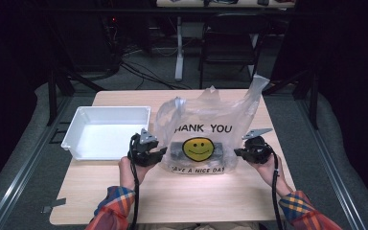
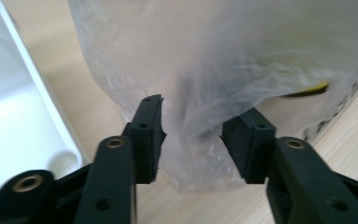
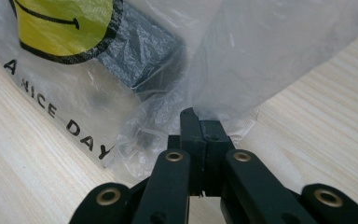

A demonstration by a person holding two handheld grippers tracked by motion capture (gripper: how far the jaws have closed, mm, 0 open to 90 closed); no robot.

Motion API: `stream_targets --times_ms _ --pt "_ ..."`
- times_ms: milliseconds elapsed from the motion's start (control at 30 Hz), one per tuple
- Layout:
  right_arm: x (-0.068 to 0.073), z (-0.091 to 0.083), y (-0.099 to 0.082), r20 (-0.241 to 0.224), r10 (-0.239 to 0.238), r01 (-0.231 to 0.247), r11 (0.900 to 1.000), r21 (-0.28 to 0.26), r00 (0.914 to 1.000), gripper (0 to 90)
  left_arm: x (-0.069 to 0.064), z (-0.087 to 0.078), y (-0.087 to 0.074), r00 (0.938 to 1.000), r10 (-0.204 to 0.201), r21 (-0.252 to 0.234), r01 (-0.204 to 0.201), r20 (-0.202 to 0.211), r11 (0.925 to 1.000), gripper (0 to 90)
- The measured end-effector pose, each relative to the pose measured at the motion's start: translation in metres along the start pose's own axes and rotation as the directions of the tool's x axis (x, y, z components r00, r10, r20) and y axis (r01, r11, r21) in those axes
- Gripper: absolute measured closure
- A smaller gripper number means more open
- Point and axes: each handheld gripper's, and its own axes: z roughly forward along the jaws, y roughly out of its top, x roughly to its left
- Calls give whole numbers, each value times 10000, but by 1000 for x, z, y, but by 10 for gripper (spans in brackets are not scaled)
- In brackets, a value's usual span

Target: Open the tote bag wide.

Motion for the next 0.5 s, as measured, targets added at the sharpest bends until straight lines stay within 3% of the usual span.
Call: stream_targets --times_ms 100,167,200,333,400,433,500 --pt "-1 0 0 -9 -18 18 10000 20 10000 900 -4 -4 6 9995 139 -678 -158 -281 9976 590" --pt "-2 -1 0 10 -88 88 9999 84 10000 900 -4 0 6 9992 57 -739 -87 -403 9972 646" --pt "-2 -2 0 -1 -76 76 9999 86 10000 900 -3 2 5 9996 11 -730 -33 -297 9973 721" --pt "0 -3 1 -47 -62 63 10000 5 10000 900 1 10 3 9998 -55 -617 43 -197 9981 842" --pt "-1 -7 3 -53 -32 32 10000 -38 10000 790 3 12 1 9998 -148 -524 140 -147 9985 881" --pt "-2 -9 4 -71 132 -134 9997 -194 9999 685 4 13 1 9998 -208 -505 204 -69 9985 887" --pt "-4 -17 9 -180 335 -345 9978 -567 9993 578 5 14 0 9996 -291 -439 290 1 9986 893"
